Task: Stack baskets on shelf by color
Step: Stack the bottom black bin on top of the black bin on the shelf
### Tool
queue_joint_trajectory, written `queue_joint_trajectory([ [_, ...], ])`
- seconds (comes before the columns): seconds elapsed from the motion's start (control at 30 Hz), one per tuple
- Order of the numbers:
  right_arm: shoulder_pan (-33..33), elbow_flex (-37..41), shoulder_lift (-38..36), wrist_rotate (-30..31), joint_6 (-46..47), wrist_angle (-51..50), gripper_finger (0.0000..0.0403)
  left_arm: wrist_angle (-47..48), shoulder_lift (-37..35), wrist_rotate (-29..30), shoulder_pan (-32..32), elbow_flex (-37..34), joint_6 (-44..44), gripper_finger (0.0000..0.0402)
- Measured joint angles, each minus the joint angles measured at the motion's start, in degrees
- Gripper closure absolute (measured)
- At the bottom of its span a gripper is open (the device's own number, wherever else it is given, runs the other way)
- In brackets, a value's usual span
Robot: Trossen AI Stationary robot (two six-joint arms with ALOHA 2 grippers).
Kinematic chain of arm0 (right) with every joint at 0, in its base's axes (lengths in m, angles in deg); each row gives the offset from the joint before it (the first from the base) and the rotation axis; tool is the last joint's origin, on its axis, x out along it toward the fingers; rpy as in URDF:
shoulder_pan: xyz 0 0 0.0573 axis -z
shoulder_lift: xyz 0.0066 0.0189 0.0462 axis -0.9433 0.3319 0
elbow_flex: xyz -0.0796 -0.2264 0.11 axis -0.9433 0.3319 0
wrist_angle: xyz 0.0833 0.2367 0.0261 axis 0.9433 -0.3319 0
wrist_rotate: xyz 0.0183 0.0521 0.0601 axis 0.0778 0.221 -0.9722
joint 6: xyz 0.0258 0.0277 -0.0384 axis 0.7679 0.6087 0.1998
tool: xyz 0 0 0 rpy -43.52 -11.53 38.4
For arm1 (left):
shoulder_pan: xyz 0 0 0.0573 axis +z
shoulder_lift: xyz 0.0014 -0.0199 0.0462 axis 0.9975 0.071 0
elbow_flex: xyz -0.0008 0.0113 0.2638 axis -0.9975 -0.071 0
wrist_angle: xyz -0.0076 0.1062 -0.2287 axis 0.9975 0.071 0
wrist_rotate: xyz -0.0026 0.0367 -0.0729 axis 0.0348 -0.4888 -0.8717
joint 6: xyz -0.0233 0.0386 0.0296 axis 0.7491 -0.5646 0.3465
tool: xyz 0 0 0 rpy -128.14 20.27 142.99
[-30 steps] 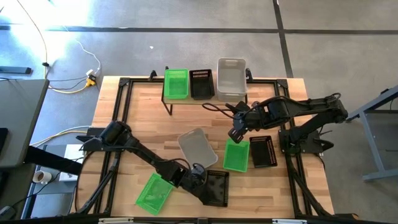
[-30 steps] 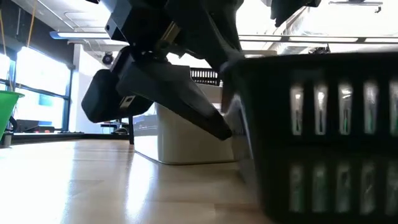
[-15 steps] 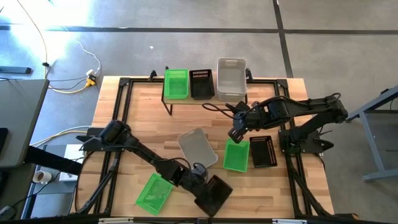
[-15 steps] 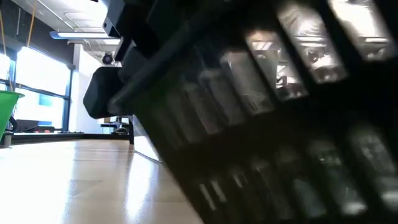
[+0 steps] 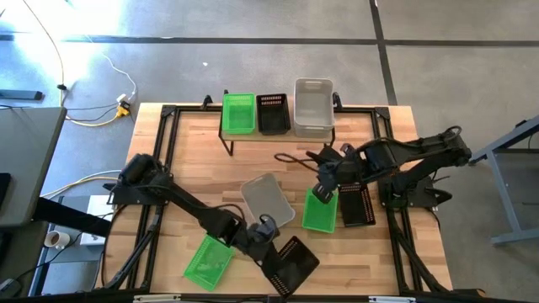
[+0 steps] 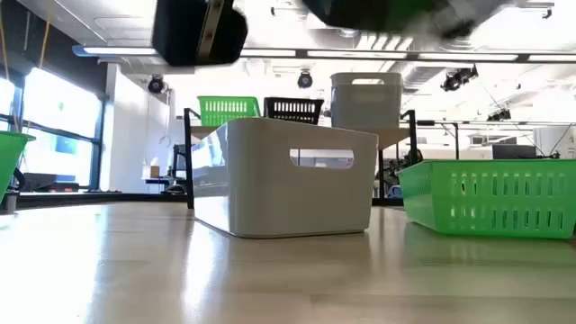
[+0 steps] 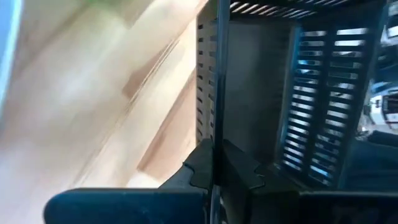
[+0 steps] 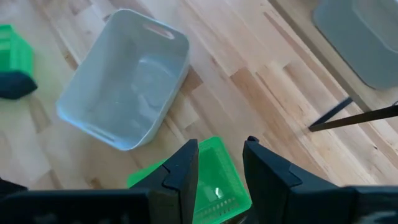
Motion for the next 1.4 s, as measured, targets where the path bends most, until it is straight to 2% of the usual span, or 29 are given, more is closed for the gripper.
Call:
queue_joint_trajectory([
  [0.17, -4.0, -1.9, 0.0, 4.0, 2.2, -1.4, 0.0291, 2.1, -5.1, 2.4, 1.9, 0.0, -4.5, 0.0396],
  [0.33, -7.2, -5.8, 0.0, 11.9, 5.8, -5.1, 0.0291, 8.3, -10.1, 4.6, 5.3, 0.0, -9.6, 0.0396],
  [0.6, -8.6, -9.4, 0.0, 20.5, 7.8, -7.5, 0.0291, 15.7, -18.1, 7.9, 12.9, 0.0, -17.9, 0.0396],
  [0.93, -6.7, -9.4, 0.0, 21.8, 7.4, -9.4, 0.0291, 16.8, -25.6, 9.1, 26.4, 0.0, -24.9, 0.0396],
  [1.27, -2.1, -9.4, 0.0, 21.9, 4.4, -10.3, 0.0291, 16.1, -31.7, 9.1, 42.9, 0.0, -25.6, 0.0396],
  [1.4, 0.8, -9.4, 0.0, 22.8, 4.3, -10.3, 0.0291, 16.1, -32.3, 5.7, 50.3, 0.0, -25.5, 0.0396],
])
